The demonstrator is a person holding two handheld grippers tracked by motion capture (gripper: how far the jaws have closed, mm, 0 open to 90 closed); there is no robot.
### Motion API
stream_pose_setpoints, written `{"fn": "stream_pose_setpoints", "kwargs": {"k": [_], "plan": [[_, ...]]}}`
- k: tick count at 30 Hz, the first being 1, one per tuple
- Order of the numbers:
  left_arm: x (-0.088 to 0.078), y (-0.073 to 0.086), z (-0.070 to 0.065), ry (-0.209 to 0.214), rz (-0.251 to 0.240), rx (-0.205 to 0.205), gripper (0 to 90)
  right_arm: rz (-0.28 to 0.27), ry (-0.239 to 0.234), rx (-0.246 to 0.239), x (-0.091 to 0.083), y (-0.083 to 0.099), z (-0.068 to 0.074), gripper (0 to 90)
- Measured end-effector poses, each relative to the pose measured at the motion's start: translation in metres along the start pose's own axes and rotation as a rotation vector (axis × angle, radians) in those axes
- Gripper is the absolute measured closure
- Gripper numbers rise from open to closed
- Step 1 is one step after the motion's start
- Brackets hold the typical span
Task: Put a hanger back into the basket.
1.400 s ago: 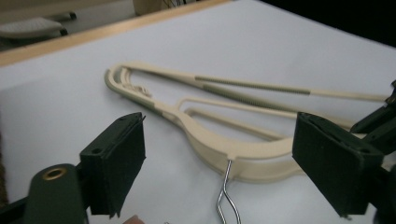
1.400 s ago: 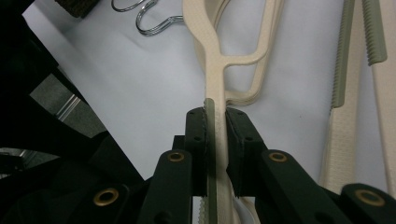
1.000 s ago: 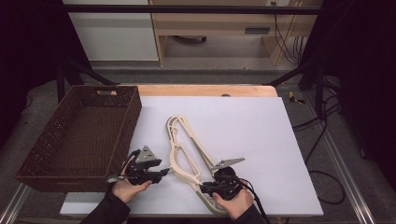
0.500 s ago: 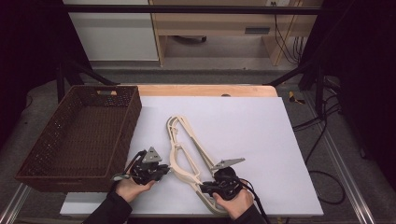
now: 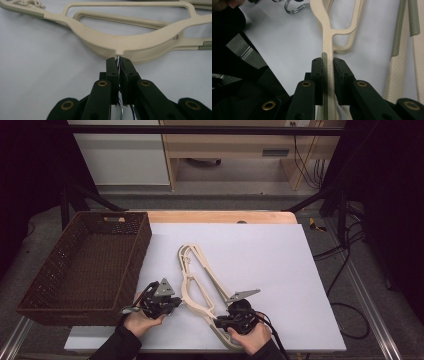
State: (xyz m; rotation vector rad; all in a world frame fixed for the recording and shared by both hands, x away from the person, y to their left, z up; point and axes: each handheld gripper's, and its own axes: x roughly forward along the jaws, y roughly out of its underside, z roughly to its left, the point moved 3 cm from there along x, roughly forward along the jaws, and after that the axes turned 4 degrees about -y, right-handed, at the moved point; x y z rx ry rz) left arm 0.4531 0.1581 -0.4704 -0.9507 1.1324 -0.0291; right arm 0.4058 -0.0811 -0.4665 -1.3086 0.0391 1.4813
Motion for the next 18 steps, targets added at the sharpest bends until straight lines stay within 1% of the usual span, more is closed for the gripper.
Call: {"fn": "stream_pose_setpoints", "kwargs": {"k": [1, 2, 3, 5, 6, 7, 8, 10, 11, 12, 13, 14, 15, 16, 17, 18], "plan": [[0.000, 0.000, 0.000, -0.004, 0.003, 0.004, 85.9, 0.000, -0.011, 0.005, 0.000, 0.000, 0.001, 79.0], [-0.001, -0.001, 0.000, -0.003, 0.014, 0.010, 86.0, 0.004, -0.001, -0.005, 0.001, 0.001, 0.000, 78.9], [-0.002, -0.001, -0.001, 0.000, 0.016, 0.007, 86.2, 0.010, -0.001, -0.005, 0.002, 0.001, 0.000, 78.8], [-0.002, -0.001, -0.002, 0.002, 0.028, 0.008, 86.6, 0.017, -0.004, -0.020, 0.003, 0.001, -0.001, 77.2], [-0.002, -0.002, -0.002, 0.013, 0.034, 0.012, 86.7, 0.013, -0.004, -0.016, 0.003, 0.001, 0.000, 75.8], [-0.003, -0.002, -0.003, 0.022, 0.028, 0.008, 87.7, 0.011, 0.014, -0.031, 0.003, 0.001, -0.001, 71.9], [-0.005, -0.003, -0.003, 0.019, 0.028, 0.016, 87.8, 0.011, 0.014, -0.031, 0.003, 0.001, -0.001, 71.9], [-0.008, -0.005, -0.004, 0.013, 0.028, 0.018, 87.8, 0.000, 0.020, -0.040, 0.002, 0.001, 0.000, 68.4], [-0.008, -0.006, -0.005, 0.016, 0.020, 0.013, 87.9, -0.007, 0.030, -0.044, 0.002, 0.000, 0.000, 66.2], [-0.009, -0.006, -0.006, 0.013, 0.026, 0.018, 87.9, -0.023, 0.038, -0.054, 0.002, -0.001, 0.001, 62.9], [-0.009, -0.006, -0.007, 0.005, 0.034, 0.026, 87.9, -0.041, 0.048, -0.092, 0.001, -0.002, 0.002, 59.6], [-0.009, -0.007, -0.008, 0.003, 0.037, 0.021, 87.9, -0.062, 0.056, -0.124, 0.001, -0.003, 0.003, 56.8], [-0.009, -0.008, -0.009, 0.001, 0.042, 0.027, 87.9, -0.080, 0.069, -0.158, 0.001, -0.006, 0.005, 53.6], [-0.010, -0.009, -0.011, 0.001, 0.049, 0.027, 88.0, -0.134, 0.079, -0.206, 0.001, -0.011, 0.010, 47.2], [-0.010, -0.010, -0.012, -0.006, 0.049, 0.023, 88.0, -0.134, 0.079, -0.206, 0.001, -0.011, 0.010, 47.2], [-0.011, -0.011, -0.013, -0.006, 0.057, 0.027, 88.0, -0.172, 0.090, -0.265, 0.004, -0.018, 0.016, 41.5]]}}
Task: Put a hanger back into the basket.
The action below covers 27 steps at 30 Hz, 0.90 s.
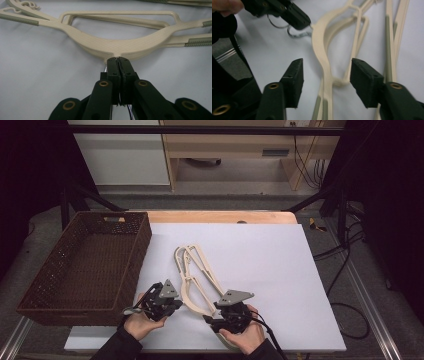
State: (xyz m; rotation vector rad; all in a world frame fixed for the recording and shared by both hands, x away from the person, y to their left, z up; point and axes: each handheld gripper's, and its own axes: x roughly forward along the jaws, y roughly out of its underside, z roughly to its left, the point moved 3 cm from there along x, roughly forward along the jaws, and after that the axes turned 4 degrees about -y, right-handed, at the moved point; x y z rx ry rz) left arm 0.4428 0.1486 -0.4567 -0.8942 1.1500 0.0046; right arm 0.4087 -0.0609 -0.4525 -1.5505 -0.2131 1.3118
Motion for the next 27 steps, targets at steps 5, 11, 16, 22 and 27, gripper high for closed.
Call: {"fn": "stream_pose_setpoints", "kwargs": {"k": [5, 11, 16, 22, 27], "plan": [[-0.002, -0.002, -0.001, 0.003, 0.014, -0.007, 88.0, -0.014, 0.004, -0.063, 0.015, -0.016, 0.009, 36.1], [-0.005, -0.003, -0.002, 0.010, 0.010, -0.020, 88.1, 0.051, 0.020, -0.131, 0.042, -0.025, 0.017, 36.6], [-0.005, -0.003, -0.002, 0.009, 0.016, -0.022, 88.0, 0.121, 0.060, -0.164, 0.060, -0.022, 0.016, 45.3], [-0.005, -0.002, 0.000, 0.017, 0.012, -0.037, 88.0, 0.151, 0.079, -0.167, 0.065, -0.019, 0.016, 56.4], [-0.004, -0.001, 0.000, 0.027, 0.001, -0.042, 87.8, 0.166, 0.114, -0.232, 0.068, -0.017, 0.017, 72.6]]}}
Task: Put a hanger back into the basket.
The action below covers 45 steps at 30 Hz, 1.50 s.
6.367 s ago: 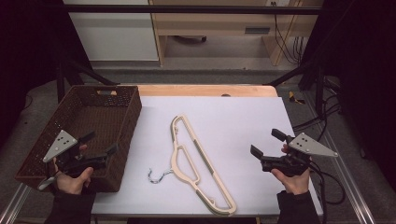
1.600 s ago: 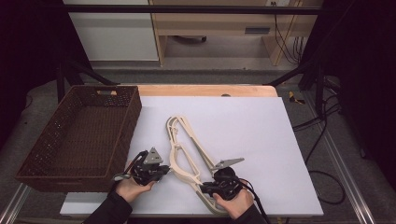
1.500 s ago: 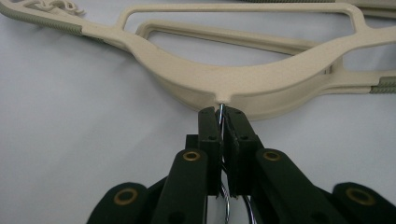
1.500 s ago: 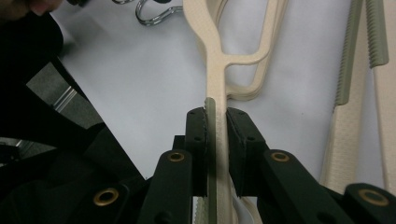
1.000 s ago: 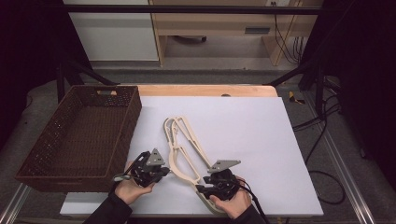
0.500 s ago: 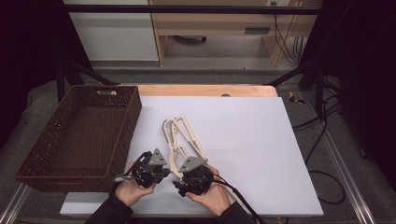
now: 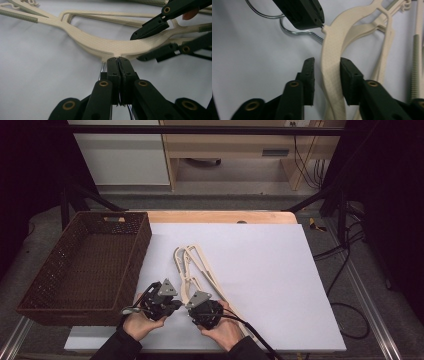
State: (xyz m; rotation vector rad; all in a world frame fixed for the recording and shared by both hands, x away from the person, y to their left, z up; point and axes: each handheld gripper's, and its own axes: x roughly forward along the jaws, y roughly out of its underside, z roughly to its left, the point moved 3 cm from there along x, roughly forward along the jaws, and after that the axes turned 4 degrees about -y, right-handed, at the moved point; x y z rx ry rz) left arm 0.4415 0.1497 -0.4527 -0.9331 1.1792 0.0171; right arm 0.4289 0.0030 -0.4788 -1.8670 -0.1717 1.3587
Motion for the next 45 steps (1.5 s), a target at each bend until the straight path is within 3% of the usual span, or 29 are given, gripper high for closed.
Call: {"fn": "stream_pose_setpoints", "kwargs": {"k": [2, 4, 5, 7, 8, 11, 13, 15, 16, 18, 21, 27, 32, 36, 39, 41, 42, 45], "plan": [[-0.002, -0.001, 0.001, 0.023, -0.021, -0.011, 87.4, -0.012, -0.005, 0.010, -0.002, 0.000, 0.000, 73.4], [-0.004, -0.001, 0.001, 0.024, -0.029, -0.006, 86.8, -0.002, 0.002, -0.009, -0.003, 0.000, 0.000, 73.7], [-0.006, -0.002, 0.001, 0.033, -0.057, -0.018, 85.7, -0.008, -0.004, -0.005, -0.005, 0.000, 0.001, 74.0], [-0.014, -0.006, 0.002, 0.066, -0.122, -0.059, 74.2, -0.017, 0.008, -0.014, -0.006, 0.000, 0.000, 74.4], [-0.019, -0.008, 0.002, 0.050, -0.164, -0.085, 63.9, -0.017, 0.009, -0.019, -0.009, 0.000, -0.002, 74.6], [-0.039, -0.014, 0.007, 0.018, -0.271, -0.118, 57.3, -0.023, 0.014, -0.013, -0.012, 0.000, -0.003, 74.8], [-0.059, -0.017, 0.012, 0.013, -0.346, -0.147, 45.6, -0.031, 0.016, 0.000, -0.018, 0.000, -0.006, 75.2], [-0.065, -0.018, 0.013, 0.004, -0.370, -0.154, 36.5, -0.036, 0.017, 0.008, -0.021, 0.000, -0.007, 75.3], [-0.070, -0.019, 0.015, -0.001, -0.392, -0.158, 36.5, -0.043, 0.019, 0.018, -0.023, 0.000, -0.009, 75.5], [-0.079, -0.019, 0.018, -0.017, -0.430, -0.171, 25.9, -0.057, 0.027, 0.039, -0.031, 0.000, -0.016, 75.9], [-0.092, -0.017, 0.027, -0.052, -0.472, -0.189, 20.3, -0.068, 0.035, 0.061, -0.039, 0.001, -0.024, 76.5], [-0.093, -0.012, 0.037, -0.070, -0.482, -0.213, 17.3, -0.089, 0.051, 0.102, -0.051, 0.004, -0.037, 77.8], [-0.086, -0.010, 0.037, -0.073, -0.470, -0.197, 17.3, -0.095, 0.077, 0.114, -0.058, 0.006, -0.043, 78.8], [-0.080, -0.010, 0.036, -0.078, -0.457, -0.170, 16.7, -0.110, 0.142, 0.124, -0.068, 0.007, -0.051, 81.2], [-0.078, -0.010, 0.036, -0.086, -0.454, -0.162, 16.2, -0.141, 0.254, 0.128, -0.086, 0.008, -0.065, 86.6], [-0.078, -0.010, 0.037, -0.088, -0.453, -0.164, 16.2, -0.152, 0.253, 0.138, -0.090, 0.010, -0.070, 86.5], [-0.078, -0.010, 0.037, -0.090, -0.453, -0.164, 16.2, -0.163, 0.222, 0.163, -0.092, 0.011, -0.074, 86.6], [-0.078, -0.010, 0.037, -0.095, -0.455, -0.159, 16.3, -0.151, 0.257, 0.175, -0.094, 0.018, -0.085, 86.7]]}}
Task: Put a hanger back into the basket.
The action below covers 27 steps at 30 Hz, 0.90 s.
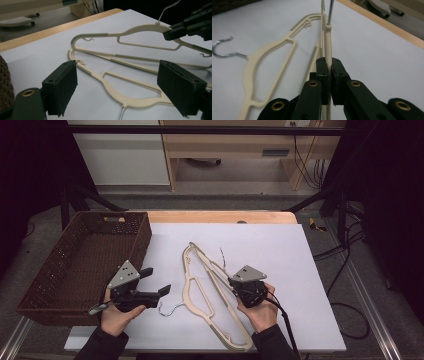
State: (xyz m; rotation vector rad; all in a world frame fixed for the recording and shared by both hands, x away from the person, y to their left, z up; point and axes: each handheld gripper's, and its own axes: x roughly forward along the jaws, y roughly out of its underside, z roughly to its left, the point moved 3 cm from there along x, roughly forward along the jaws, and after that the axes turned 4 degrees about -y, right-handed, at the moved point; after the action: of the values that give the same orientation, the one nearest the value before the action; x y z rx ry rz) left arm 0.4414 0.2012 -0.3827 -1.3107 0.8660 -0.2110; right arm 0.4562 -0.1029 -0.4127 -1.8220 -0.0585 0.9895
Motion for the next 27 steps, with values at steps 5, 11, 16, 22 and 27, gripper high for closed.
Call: {"fn": "stream_pose_setpoints", "kwargs": {"k": [5, 11, 16, 22, 27], "plan": [[-0.003, -0.002, -0.002, 0.010, -0.005, 0.012, 16.1, -0.034, -0.069, 0.044, -0.009, 0.000, -0.013, 86.9], [-0.006, -0.008, -0.012, 0.034, -0.009, 0.053, 15.4, -0.124, -0.259, 0.009, -0.033, -0.013, -0.007, 86.8], [-0.004, -0.010, -0.024, 0.060, 0.010, 0.099, 16.2, -0.149, -0.431, -0.035, -0.040, -0.022, 0.012, 86.8], [0.001, -0.008, -0.034, 0.104, 0.067, 0.160, 24.2, -0.122, -0.572, -0.083, -0.033, -0.026, 0.035, 86.8], [0.010, -0.002, -0.043, 0.130, 0.139, 0.226, 35.9, -0.089, -0.613, -0.113, -0.026, -0.025, 0.046, 86.8]]}}
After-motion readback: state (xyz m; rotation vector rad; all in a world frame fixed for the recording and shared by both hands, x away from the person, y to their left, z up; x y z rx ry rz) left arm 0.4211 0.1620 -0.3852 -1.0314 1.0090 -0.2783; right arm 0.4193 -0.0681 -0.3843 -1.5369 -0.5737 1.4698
